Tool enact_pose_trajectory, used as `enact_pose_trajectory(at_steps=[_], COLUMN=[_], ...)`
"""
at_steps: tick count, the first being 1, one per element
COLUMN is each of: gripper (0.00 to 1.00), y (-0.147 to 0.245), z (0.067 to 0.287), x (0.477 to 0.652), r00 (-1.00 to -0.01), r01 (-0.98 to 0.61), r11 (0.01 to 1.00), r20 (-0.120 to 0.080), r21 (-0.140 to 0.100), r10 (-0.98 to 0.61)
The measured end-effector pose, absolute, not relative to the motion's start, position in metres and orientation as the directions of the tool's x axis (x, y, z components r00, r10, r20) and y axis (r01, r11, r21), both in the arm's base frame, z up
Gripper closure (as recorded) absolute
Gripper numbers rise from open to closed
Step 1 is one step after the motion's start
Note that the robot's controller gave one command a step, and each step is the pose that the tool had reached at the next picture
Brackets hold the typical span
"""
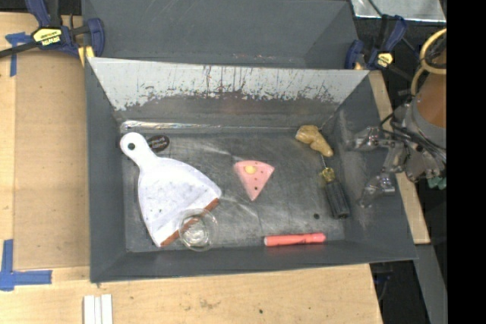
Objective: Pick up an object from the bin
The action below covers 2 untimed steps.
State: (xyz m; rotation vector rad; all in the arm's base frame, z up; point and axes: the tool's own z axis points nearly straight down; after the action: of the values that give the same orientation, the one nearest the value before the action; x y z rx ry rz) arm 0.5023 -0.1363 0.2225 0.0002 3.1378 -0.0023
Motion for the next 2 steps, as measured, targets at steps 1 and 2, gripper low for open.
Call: enact_pose_trajectory(at_steps=[1, 2], gripper=[0.0, 0.0], y=[-0.139, -0.117], z=[0.161, 0.155], x=[0.545, 0.592], r00=[-1.0, -0.996], r01=[0.028, 0.092], r11=[1.0, 0.996], r20=[-0.01, 0.003], r21=[-0.002, 0.001], r10=[0.028, 0.092])
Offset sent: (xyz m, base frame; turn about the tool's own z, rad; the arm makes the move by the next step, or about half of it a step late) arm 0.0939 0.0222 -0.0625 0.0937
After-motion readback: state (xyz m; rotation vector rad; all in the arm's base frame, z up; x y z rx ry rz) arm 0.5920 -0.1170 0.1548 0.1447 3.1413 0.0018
